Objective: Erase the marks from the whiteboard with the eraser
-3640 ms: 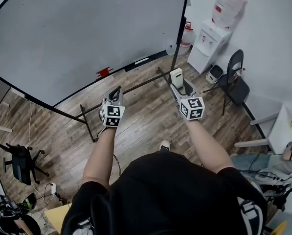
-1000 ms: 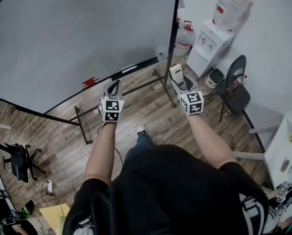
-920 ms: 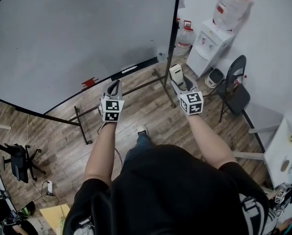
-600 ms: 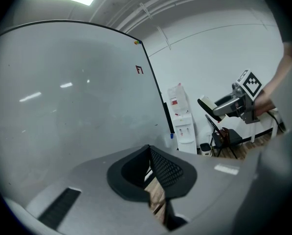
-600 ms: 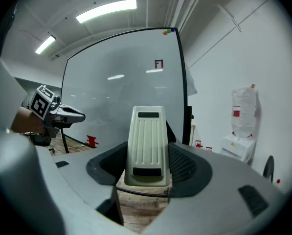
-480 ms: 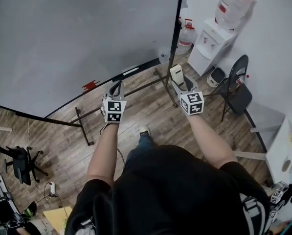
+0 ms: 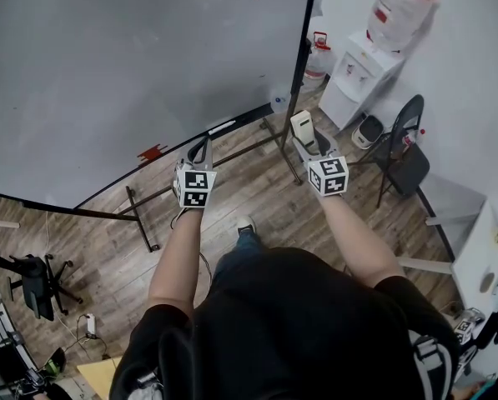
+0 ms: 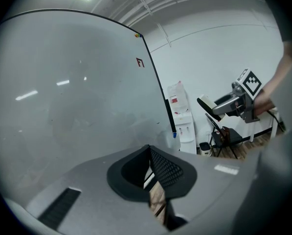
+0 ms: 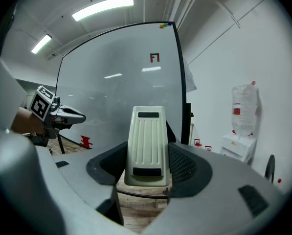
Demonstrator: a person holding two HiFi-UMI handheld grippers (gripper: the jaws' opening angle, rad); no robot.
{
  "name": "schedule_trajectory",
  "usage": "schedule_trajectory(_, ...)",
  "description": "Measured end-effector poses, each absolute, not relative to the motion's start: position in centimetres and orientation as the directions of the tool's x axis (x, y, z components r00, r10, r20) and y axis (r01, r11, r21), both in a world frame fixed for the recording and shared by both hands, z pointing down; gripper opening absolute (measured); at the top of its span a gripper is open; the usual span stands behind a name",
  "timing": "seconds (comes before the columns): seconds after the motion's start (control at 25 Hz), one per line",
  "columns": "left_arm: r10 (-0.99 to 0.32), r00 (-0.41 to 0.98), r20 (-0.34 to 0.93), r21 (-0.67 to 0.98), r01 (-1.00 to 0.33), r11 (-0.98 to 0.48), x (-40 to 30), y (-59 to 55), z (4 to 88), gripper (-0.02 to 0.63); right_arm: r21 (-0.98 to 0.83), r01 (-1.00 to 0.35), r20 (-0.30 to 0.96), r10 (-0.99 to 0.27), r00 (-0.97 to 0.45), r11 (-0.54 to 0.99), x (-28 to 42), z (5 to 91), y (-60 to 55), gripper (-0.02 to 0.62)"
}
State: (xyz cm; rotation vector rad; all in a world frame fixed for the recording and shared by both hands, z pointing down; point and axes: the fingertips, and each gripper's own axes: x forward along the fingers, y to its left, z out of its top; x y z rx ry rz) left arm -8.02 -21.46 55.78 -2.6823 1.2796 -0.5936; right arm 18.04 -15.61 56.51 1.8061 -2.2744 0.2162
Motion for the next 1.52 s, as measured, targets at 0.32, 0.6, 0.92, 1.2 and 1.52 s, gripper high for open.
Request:
schedule_trajectory(0.32, -0.742, 0.592, 0.315, -0.254, -0.701, -0.667, -6.9, -24.0, 56.7, 0.011, 0.02, -0.976, 0.281, -0.938, -0.203, 0.217, 18.3, 57.1, -18.0, 0.25)
schedule_trajectory(0.6, -0.719, 0.613, 0.328, -0.242, -0.681, -0.691, -6.0, -26.3, 57.4, 0.011, 0.02, -0.978, 0.285, -0.939, -0.192, 0.206, 18.3, 57.3, -20.2, 0.25)
schedule_trajectory(0.92, -0.681, 0.647, 0.342, -0.241, -0.641, -0.729, -4.3, -28.3, 58.4, 0.011, 0.019, -0.982, 0.294, -0.94, -0.172, 0.185, 18.7, 57.8, -22.6, 0.25)
schedule_trajectory(1.2, -0.637, 0.686, 0.352, -0.248, -0.588, -0.77, -2.4, -29.9, 58.6, 0.011, 0.024, -0.983, 0.298, -0.94, -0.165, 0.18, 18.4, 57.8, -25.2, 0.25)
schedule_trajectory(1.52, -0.602, 0.714, 0.357, -0.25, -0.548, -0.798, -1.6, -31.3, 59.0, 0.011, 0.033, -0.985, 0.301, -0.941, -0.153, 0.17, 18.2, 57.6, -27.2, 0.25)
